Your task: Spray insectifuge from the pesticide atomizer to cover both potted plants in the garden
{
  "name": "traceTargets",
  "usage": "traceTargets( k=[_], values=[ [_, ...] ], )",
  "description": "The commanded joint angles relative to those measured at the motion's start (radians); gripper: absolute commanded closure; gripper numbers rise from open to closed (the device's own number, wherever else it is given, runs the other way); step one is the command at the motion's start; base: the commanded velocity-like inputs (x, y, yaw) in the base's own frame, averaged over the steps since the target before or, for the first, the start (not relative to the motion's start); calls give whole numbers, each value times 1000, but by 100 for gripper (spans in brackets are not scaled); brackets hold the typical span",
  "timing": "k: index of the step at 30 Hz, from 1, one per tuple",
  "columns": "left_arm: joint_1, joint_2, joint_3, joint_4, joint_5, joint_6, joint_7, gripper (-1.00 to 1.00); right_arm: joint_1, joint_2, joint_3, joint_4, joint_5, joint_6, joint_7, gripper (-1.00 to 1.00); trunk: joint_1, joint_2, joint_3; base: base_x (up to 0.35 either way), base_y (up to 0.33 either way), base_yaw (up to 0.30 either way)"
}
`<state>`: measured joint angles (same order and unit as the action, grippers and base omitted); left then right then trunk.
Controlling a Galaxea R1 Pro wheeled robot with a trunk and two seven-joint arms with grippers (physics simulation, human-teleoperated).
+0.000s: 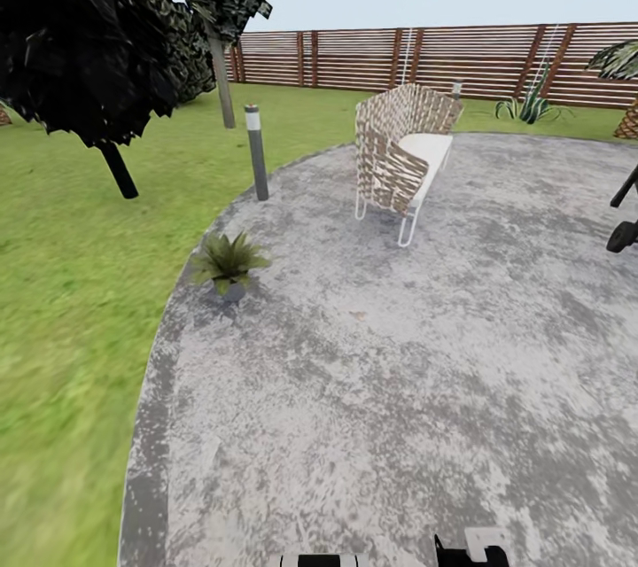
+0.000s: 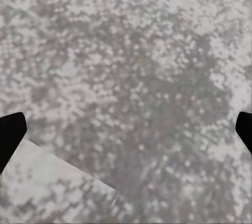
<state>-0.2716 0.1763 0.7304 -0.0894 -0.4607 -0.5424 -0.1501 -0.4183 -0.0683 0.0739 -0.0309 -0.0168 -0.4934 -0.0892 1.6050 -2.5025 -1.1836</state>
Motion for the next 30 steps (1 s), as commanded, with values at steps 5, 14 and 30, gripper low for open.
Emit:
traceTargets(
  k=[5,14,30],
  values=[
    [0,1,9,0,-4,-2,-6,100,0,0,9,2,0,-2,-6,-100,0,0,-1,338,0,0],
    [-1,2,9,0,-4,-2,-6,100,0,-1,9,2,0,-2,-6,-100,0,0,-1,338,-6,0],
    [0,1,8,-1,-4,-2,-5,100,0,0,9,2,0,-2,-6,-100,0,0,-1,305,-157,0]
  ],
)
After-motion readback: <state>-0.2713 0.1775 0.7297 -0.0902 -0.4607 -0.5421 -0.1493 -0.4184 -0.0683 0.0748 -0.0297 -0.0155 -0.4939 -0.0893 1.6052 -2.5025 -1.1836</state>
